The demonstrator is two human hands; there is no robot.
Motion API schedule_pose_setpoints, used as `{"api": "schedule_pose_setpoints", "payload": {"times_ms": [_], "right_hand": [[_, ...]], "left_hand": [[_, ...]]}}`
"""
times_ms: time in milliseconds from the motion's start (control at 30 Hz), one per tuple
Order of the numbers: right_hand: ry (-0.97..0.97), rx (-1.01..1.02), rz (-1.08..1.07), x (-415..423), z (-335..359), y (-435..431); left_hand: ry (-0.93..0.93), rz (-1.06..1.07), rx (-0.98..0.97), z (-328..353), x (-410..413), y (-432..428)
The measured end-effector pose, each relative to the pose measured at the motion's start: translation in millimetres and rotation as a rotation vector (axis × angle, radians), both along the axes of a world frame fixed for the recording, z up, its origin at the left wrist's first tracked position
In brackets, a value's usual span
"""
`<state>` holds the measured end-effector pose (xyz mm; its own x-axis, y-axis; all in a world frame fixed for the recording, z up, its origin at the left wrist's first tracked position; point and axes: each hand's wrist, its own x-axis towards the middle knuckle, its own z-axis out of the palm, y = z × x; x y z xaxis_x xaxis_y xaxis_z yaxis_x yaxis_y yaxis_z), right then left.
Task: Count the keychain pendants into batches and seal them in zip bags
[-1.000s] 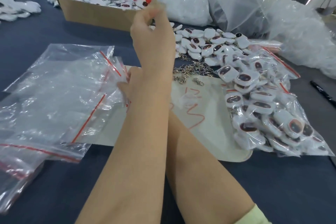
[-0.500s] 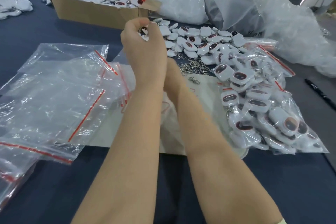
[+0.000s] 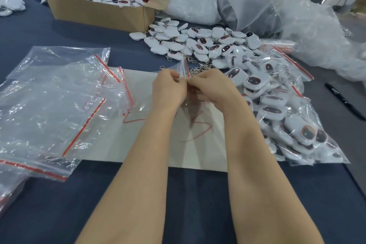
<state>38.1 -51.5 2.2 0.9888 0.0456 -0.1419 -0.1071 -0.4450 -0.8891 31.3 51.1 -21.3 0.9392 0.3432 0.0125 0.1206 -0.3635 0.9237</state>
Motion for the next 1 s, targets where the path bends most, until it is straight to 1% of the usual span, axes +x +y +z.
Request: {"api": "schedule_pose_setpoints", "payload": {"times_ms": [100,200,267,300,333,367,433,467,500,567,600,700,767,800,833,900,1000], "right_hand": [[-0.047,-0.074,-0.019,0.5,-2.0,-1.1],[-0.143,-0.313,-0.001,1.8,2.2,-2.2],[-0.182,-0.398,0.029,0.7,6.7,-1.5],[-0.203,-0.360,0.032,0.5,7.8,-0.8],[-0.218,-0.225,0.018,1.0,8.7,-0.4],[-0.218,-0.007,-0.012,1.2,10.3,0.4],[-0.146,0.544,-0.113,2.7,13.1,1.3],[-0.094,0.755,-0.177,3.2,14.8,0.3],[-0.047,0.882,-0.235,3.6,16.1,-1.4],[0.000,0.984,-0.279,4.1,16.8,-4.1],[0.000,1.019,-0.252,3.2,17.4,-4.2],[-0.005,1.148,-0.050,-0.2,20.9,-2.8],[0.032,1.252,0.097,-4.4,23.2,-1.8],[0.055,1.270,0.127,-5.8,22.9,-1.6],[0.063,1.257,0.125,-6.1,22.0,-1.8],[0.016,1.176,0.054,-5.5,20.2,-2.7],[-0.089,1.013,-0.133,0.4,21.8,-5.6]], "left_hand": [[-0.049,0.038,0.010,1.3,-2.4,1.1],[-0.234,0.110,0.071,9.7,-6.6,0.7],[-0.336,0.085,0.091,15.6,-8.2,-2.9],[-0.368,0.057,0.104,18.2,-9.5,-4.9],[-0.396,0.024,0.120,20.5,-10.5,-6.6],[-0.424,-0.013,0.133,22.5,-11.7,-7.8],[-0.474,-0.081,0.152,26.8,-14.5,-10.0],[-0.494,-0.115,0.166,28.8,-15.5,-11.5],[-0.509,-0.144,0.182,30.4,-16.2,-13.5],[-0.516,-0.176,0.203,31.6,-17.1,-17.0],[-0.511,-0.178,0.204,31.3,-17.1,-18.3],[-0.507,-0.178,0.201,29.2,-15.9,-18.6],[-0.544,-0.203,0.170,31.4,-16.8,-17.0],[-0.561,-0.231,0.146,33.1,-17.7,-16.3],[-0.567,-0.269,0.130,35.1,-18.8,-16.0],[-0.564,-0.355,0.144,38.9,-21.3,-16.9],[-0.604,-0.394,0.236,44.1,-23.1,-18.7]]}}
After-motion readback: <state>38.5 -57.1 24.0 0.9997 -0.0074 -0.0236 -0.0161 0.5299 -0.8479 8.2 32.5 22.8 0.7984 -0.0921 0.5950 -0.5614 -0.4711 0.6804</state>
